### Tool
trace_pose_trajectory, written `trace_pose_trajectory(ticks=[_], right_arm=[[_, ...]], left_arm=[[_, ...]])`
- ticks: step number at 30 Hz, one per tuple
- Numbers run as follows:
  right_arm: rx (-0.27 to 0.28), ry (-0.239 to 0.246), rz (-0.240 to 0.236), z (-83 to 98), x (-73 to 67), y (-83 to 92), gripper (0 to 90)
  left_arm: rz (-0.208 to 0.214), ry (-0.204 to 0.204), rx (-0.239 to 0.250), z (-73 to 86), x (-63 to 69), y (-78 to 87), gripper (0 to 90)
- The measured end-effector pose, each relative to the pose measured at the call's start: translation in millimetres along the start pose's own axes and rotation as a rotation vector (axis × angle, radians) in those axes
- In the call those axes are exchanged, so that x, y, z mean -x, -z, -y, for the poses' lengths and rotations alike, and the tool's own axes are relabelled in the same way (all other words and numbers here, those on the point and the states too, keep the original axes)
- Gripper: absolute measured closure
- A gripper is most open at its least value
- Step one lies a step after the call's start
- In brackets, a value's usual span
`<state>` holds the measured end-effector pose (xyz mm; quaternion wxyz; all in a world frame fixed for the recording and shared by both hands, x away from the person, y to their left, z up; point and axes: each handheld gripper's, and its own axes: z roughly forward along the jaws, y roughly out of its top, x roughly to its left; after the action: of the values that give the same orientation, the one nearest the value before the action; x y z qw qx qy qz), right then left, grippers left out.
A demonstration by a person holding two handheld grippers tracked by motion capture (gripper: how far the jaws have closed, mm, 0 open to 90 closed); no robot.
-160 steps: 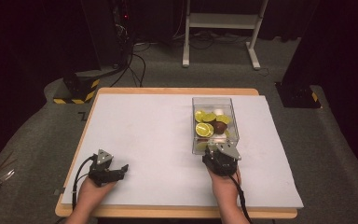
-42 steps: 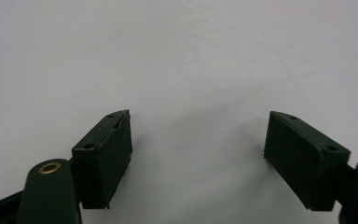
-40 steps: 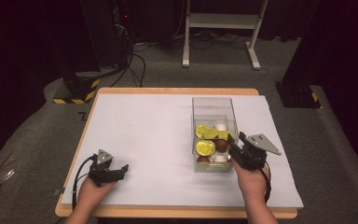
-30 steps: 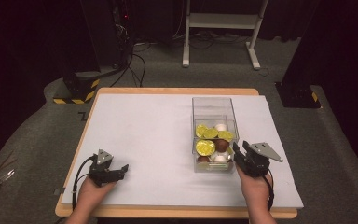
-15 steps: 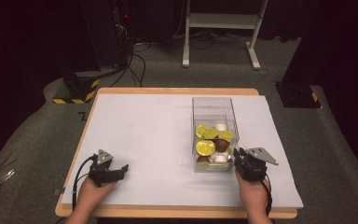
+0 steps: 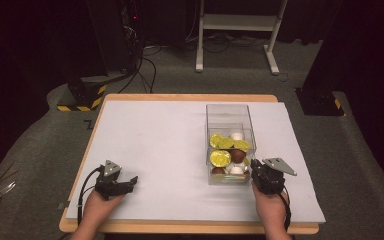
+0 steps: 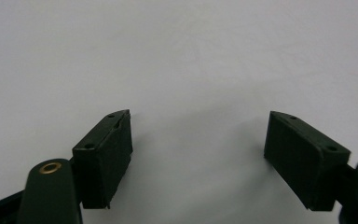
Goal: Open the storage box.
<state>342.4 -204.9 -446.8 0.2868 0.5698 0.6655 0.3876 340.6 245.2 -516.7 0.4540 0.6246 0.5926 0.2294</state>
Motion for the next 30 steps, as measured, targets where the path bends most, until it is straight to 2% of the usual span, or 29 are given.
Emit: trace_pose_trajectory(ticks=[5,6,8,10,30], right_arm=[[-0.001,0.010,0.025,0.9,-0.3,2.0,86.0],[-0.002,0.010,0.026,1.2,-0.6,2.5,86.1],[-0.002,0.010,0.028,1.5,-1.0,3.1,86.0],[-0.002,0.008,0.030,3.8,-2.5,6.2,85.9],[0.014,0.002,0.024,19.3,-7.3,25.6,84.5]], left_arm=[[0.000,0.000,0.000,0.0,0.0,0.0,23.5],[0.000,-0.013,-0.006,-0.2,-0.9,0.4,23.6],[0.000,0.001,0.001,0.0,0.0,-0.1,23.5],[0.000,-0.013,-0.006,-0.2,-1.0,0.4,23.5],[-0.001,-0.010,-0.004,-0.2,-0.7,0.3,23.6]])
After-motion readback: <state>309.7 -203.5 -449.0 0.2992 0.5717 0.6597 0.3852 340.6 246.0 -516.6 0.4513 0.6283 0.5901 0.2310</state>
